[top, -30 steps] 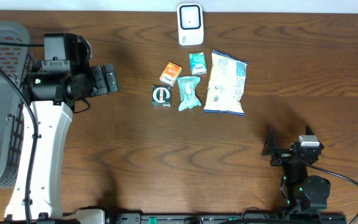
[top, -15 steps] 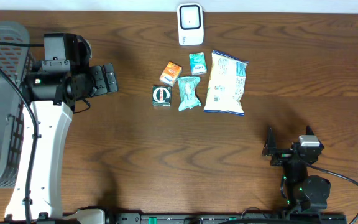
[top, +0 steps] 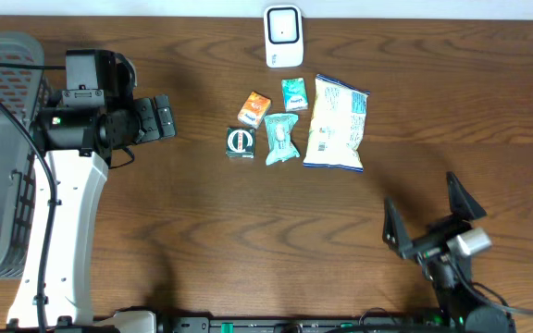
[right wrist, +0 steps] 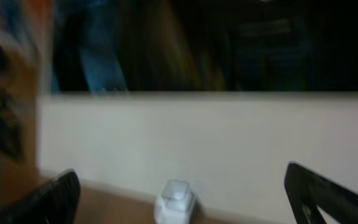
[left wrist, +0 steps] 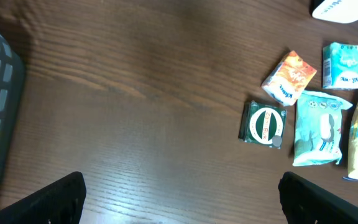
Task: Scan the item barcode
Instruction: 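Reach the right gripper to the white-and-blue snack bag and grasp it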
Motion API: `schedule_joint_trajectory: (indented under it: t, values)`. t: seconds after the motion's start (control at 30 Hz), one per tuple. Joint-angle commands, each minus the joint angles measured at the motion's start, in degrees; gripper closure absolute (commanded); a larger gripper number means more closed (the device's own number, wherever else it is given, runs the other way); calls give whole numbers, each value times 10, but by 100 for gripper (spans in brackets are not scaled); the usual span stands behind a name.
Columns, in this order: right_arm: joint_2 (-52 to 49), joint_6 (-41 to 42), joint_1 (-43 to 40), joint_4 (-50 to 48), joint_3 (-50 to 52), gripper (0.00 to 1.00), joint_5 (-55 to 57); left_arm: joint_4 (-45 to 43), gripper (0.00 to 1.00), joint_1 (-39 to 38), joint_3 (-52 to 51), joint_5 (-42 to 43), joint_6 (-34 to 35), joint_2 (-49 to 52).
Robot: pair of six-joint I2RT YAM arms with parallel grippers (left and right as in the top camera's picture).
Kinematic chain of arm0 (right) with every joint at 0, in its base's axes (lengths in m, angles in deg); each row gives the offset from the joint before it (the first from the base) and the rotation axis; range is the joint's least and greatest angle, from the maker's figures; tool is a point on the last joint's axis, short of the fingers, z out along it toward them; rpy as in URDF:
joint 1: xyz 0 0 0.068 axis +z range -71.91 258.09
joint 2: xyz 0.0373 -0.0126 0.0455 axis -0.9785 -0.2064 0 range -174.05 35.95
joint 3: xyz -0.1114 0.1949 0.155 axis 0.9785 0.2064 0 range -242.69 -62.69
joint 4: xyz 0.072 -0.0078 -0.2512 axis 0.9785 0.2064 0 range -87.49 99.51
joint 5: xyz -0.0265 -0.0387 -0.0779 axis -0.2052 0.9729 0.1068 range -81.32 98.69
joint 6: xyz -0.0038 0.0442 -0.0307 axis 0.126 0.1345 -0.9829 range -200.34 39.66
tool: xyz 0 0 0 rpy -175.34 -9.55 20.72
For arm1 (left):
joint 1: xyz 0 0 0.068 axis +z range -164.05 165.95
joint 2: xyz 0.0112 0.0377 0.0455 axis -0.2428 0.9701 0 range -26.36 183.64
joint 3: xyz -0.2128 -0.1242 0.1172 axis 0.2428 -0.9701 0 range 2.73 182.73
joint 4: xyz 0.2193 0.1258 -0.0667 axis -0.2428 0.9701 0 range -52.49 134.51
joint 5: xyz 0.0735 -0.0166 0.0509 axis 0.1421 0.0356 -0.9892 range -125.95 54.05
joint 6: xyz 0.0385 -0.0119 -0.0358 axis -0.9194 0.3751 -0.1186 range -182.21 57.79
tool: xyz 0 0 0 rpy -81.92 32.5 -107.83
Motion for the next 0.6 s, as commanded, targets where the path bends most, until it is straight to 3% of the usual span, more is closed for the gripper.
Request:
schedule_joint_trajectory:
  t: [0.0, 0.07, 0.13, 0.23, 0.37, 0.47, 0.57]
  values:
    - [3, 95, 1, -85, 0, 1, 2, 2, 2, 2, 1, -5, -1, 0]
    - [-5, 103, 1, -175, -8, 1, 86, 2, 2, 2, 1, -5, -1, 0]
    - [-24, 102, 1, -191, -38, 1, 124, 2, 2, 2, 1, -5, -1, 0]
    - [-107, 73, 1, -157, -139, 1, 113, 2, 2, 2, 1, -5, -1, 0]
    - [-257, -33, 1, -110, -278, 1, 47, 2, 2, 2, 1, -5, -1, 0]
    - [-386, -95, 1, 3, -404, 1, -7, 2, 2, 2, 1, -5, -1, 0]
    - [-526, -121, 1, 228, -564, 1, -36, 2, 2, 2, 1, -5, -1, 0]
